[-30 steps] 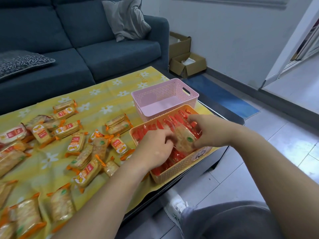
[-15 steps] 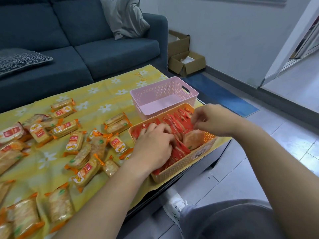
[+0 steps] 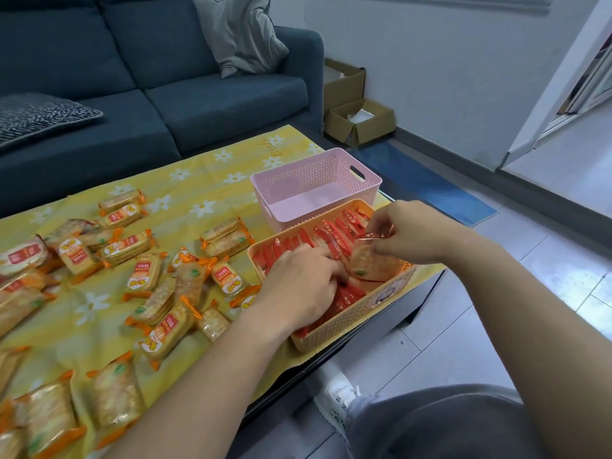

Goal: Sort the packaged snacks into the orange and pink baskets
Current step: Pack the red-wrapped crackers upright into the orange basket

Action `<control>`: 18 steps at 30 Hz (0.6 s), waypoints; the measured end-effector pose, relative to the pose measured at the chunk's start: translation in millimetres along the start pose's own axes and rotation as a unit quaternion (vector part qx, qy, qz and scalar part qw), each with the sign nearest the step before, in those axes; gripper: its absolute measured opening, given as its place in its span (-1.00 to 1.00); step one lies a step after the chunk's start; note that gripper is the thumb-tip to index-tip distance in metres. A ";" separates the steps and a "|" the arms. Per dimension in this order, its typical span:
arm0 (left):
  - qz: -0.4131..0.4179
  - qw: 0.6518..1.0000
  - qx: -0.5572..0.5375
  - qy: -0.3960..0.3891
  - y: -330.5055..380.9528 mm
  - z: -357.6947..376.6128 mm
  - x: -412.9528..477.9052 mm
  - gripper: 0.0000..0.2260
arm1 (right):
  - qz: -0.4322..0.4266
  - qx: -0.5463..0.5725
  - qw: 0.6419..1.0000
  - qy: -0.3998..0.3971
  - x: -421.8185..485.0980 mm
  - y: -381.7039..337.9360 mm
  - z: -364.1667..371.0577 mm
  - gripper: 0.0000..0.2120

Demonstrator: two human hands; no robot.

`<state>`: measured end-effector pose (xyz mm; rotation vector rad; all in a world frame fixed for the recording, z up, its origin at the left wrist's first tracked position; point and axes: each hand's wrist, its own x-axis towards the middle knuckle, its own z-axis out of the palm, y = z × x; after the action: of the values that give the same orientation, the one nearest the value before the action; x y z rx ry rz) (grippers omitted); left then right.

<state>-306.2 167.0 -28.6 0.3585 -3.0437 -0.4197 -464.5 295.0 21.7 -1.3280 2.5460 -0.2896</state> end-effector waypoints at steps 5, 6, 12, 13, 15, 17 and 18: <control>-0.003 1.000 -0.020 0.001 -3.0 2.2 -2.2 -0.64 | -0.007 -0.021 1.000 -0.020 -3.4 -26.5 15.7 -0.68; -0.005 1.000 -0.027 0.003 -3.5 2.1 -2.5 -0.62 | -0.009 -0.020 1.000 -0.018 -3.0 -30.2 18.5 -0.67; -0.044 0.993 -0.107 0.022 -5.9 -1.6 -1.2 -0.69 | 0.003 0.023 0.999 -0.026 0.4 -33.2 25.7 -0.64; -0.049 0.992 -0.115 0.025 -6.3 -1.8 -1.0 -0.67 | 0.011 0.014 0.999 -0.046 0.4 -32.5 28.1 -0.63; -0.051 0.992 -0.116 0.016 -4.8 -2.6 -0.7 -0.67 | 0.027 -0.004 0.996 -0.086 0.8 -29.6 34.7 -0.66; -0.046 0.993 -0.106 0.000 -2.5 -4.3 -1.2 -0.68 | 0.035 0.005 0.995 -0.095 2.4 -26.0 37.8 -0.71; -0.042 0.993 -0.107 -0.003 -1.6 -5.6 -1.3 -0.68 | 0.039 0.014 0.995 -0.089 2.7 -24.0 36.9 -0.72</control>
<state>-304.1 164.4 -23.7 0.4731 -2.9579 -0.7457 -435.9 277.1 -6.6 -1.1853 2.4275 -0.1827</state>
